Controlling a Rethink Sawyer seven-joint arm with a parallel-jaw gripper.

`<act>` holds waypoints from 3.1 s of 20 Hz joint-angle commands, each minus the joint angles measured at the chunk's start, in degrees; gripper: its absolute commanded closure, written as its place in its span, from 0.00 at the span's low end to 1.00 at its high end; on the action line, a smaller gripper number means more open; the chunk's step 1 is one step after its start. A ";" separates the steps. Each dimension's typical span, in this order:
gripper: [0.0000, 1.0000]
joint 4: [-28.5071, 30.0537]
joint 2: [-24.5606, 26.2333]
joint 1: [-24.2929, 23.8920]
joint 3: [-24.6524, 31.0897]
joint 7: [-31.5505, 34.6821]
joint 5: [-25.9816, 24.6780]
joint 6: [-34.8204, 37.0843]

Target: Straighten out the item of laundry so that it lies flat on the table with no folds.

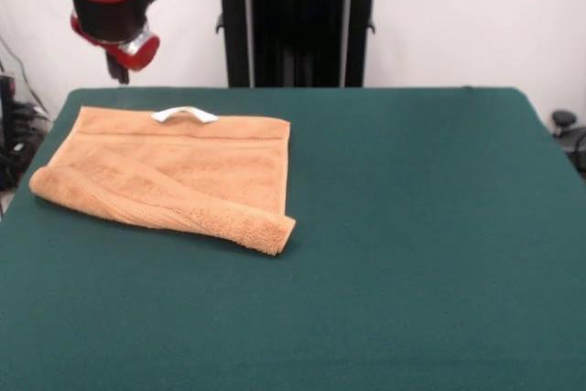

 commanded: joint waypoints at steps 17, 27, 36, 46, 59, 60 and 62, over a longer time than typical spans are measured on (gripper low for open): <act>0.00 5.59 1.28 2.60 2.25 2.40 -0.51 -17.59; 0.00 6.64 5.22 1.25 2.07 2.77 6.36 -4.10; 0.00 6.48 8.73 -0.92 3.39 1.28 9.81 -0.85; 0.00 8.56 10.03 -2.30 4.34 1.96 9.82 -5.20; 0.00 9.08 12.21 -3.16 4.76 1.79 9.51 -7.41; 0.00 8.95 12.53 -3.16 4.81 1.84 9.51 -7.56; 0.00 8.97 13.06 -2.97 4.71 2.19 9.25 -8.48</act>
